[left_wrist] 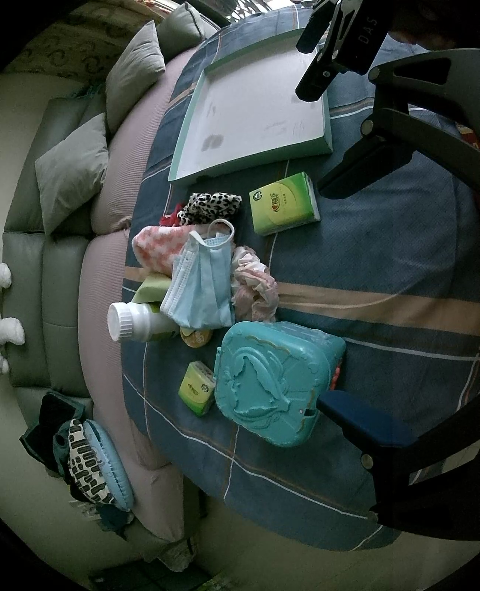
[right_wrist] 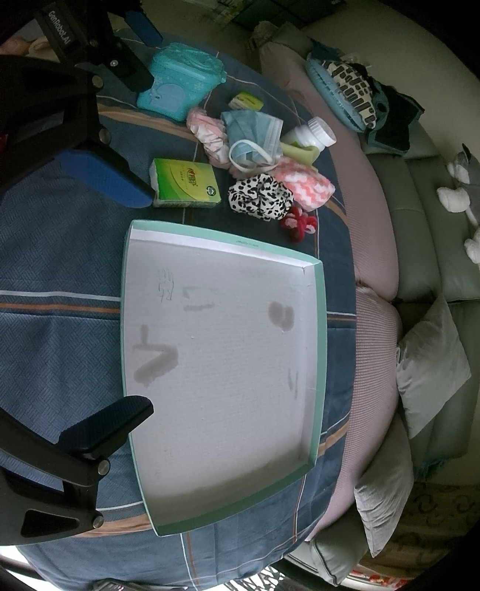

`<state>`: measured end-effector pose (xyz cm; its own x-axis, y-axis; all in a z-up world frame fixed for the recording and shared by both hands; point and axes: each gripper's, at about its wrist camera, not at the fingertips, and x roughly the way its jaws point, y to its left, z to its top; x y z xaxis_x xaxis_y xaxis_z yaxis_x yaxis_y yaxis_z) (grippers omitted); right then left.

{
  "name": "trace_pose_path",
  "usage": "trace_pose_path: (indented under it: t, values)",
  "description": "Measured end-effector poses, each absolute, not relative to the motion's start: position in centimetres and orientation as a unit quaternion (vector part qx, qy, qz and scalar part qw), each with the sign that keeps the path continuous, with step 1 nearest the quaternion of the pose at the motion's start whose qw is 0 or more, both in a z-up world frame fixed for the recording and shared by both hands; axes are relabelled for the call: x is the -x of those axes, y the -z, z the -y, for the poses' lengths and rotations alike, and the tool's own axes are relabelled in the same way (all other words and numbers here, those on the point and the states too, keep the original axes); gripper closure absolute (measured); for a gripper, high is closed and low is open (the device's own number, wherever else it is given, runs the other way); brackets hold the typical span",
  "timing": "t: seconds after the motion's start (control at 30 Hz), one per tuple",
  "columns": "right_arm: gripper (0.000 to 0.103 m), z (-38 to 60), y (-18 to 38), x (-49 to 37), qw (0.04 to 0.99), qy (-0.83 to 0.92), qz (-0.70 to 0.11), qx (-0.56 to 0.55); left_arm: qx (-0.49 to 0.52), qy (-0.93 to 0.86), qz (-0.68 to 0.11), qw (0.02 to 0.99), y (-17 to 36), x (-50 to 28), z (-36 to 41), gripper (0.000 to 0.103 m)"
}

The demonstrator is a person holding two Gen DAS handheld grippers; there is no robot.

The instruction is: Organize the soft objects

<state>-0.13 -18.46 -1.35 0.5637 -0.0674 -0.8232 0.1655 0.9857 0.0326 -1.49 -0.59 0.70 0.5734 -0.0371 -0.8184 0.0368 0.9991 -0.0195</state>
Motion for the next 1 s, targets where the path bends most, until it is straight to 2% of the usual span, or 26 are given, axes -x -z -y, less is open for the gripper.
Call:
trace_pose_path:
  t: [0.57, 1.0]
  values:
    - [0.000, 17.9, 1.5, 0.3, 0.882, 0.062, -0.465, -0.047, 0.015, 0.032, -0.466, 0.884, -1.2, 1.3, 0.0, 0.000]
    - [0.000, 17.1, -2.6, -3.3, 0.893, 0.037, -0.443, -0.066, 0.063, -0.022, -0.441, 0.895, -6.1, -3.4, -6.9, 0.000]
